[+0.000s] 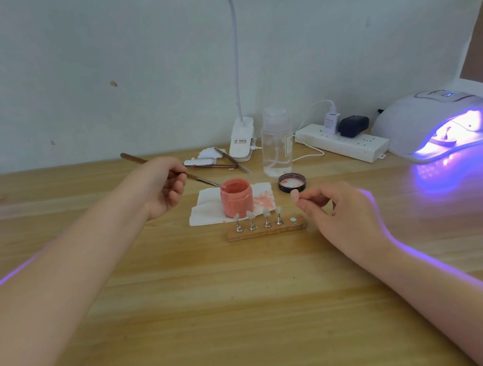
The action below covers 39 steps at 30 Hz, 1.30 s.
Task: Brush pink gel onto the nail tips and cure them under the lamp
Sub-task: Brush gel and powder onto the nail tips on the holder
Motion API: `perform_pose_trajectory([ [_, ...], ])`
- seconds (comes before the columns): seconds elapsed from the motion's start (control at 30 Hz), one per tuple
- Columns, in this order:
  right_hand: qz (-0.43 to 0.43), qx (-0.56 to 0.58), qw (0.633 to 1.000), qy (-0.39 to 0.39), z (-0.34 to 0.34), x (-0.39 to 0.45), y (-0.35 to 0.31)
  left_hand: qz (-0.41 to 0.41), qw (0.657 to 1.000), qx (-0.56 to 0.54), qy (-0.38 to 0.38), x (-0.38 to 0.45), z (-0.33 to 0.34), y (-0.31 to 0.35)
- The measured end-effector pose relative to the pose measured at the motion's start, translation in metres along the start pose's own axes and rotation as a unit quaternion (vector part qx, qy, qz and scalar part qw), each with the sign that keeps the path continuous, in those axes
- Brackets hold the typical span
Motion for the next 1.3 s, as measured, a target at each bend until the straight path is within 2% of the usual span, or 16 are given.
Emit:
perform_pose_trajectory([
  [0.27,0.000,-0.013,1.000,-0.004,0.001,0.000,0.000,0.004,1.000,-0.025,0.013,0.003,-0.014,0.003],
  [0.57,-0.004,-0.014,1.000,-0.003,0.000,0.000,-0.002,-0.029,0.997,-0.067,-0.016,-0.006,0.008,-0.012],
  [0.83,-0.001,-0.003,1.000,-0.009,0.001,-0.001,-0.002,-0.011,0.991,-0.128,0.029,-0.011,-0.014,-0.015],
  [0.93,0.004,-0.001,1.000,-0.012,0.002,-0.001,-0.001,0.040,0.981,-0.184,0.056,-0.021,-0.009,-0.001],
  [1.03,0.004,-0.008,1.000,-0.017,0.003,-0.001,-0.001,0.125,0.977,-0.175,0.010,-0.045,0.021,0.020],
  [1.17,0.001,-0.012,1.000,-0.019,0.003,-0.001,-0.002,0.275,0.959,-0.041,-0.053,-0.086,0.063,0.036],
  [1.3,0.001,-0.013,1.000,-0.018,0.003,-0.001,-0.001,0.419,0.901,0.088,-0.076,-0.119,0.084,0.024],
])
Point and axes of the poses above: each hand's wrist, its own x-axis towards the middle knuckle, its own z-axis out of the palm, y = z × x, the point moved 10 cm from there along x, towards the middle knuckle, and after that the axes turned 8 degrees about z, right-handed, at the moved point
